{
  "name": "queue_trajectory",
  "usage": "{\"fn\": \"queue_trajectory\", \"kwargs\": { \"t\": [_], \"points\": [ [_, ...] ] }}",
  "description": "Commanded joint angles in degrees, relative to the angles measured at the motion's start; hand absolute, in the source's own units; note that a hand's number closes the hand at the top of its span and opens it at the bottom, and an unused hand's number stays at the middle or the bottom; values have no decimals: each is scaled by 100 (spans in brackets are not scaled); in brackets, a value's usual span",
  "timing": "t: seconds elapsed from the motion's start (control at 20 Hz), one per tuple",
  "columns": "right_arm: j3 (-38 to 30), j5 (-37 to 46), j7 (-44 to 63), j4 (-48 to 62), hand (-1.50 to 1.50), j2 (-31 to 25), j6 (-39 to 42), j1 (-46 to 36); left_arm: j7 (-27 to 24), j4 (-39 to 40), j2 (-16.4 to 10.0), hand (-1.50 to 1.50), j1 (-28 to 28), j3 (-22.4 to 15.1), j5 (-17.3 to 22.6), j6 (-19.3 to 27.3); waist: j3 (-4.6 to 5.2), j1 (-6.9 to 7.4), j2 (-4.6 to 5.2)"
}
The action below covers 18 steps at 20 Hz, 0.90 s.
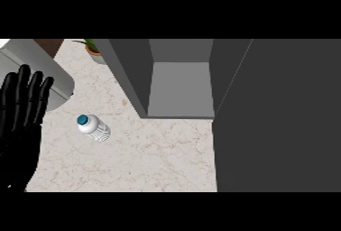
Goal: Pick up the bottled water, place it into the cabinet and close the cabinet
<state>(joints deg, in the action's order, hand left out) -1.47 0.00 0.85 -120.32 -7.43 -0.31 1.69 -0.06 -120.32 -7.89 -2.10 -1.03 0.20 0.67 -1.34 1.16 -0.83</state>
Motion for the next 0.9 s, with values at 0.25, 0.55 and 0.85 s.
{"fn": "queue_trajectory", "kwargs": {
  "t": [0.25,0.55,0.85],
  "points": [
    [388,14,27,-813,-150,142,121,543,-708,772,-1316,-150,118,1093,2195,-2292,152,-167,73],
    [856,-984,585,-1318,-150,18,798,1123,1362,623,-1401,-150,266,1367,4645,-2145,131,-124,48],
    [1214,-893,1460,-2479,-150,27,594,1464,2136,78,-2011,-150,599,2120,5895,-1924,134,-106,59]
  ]
}}
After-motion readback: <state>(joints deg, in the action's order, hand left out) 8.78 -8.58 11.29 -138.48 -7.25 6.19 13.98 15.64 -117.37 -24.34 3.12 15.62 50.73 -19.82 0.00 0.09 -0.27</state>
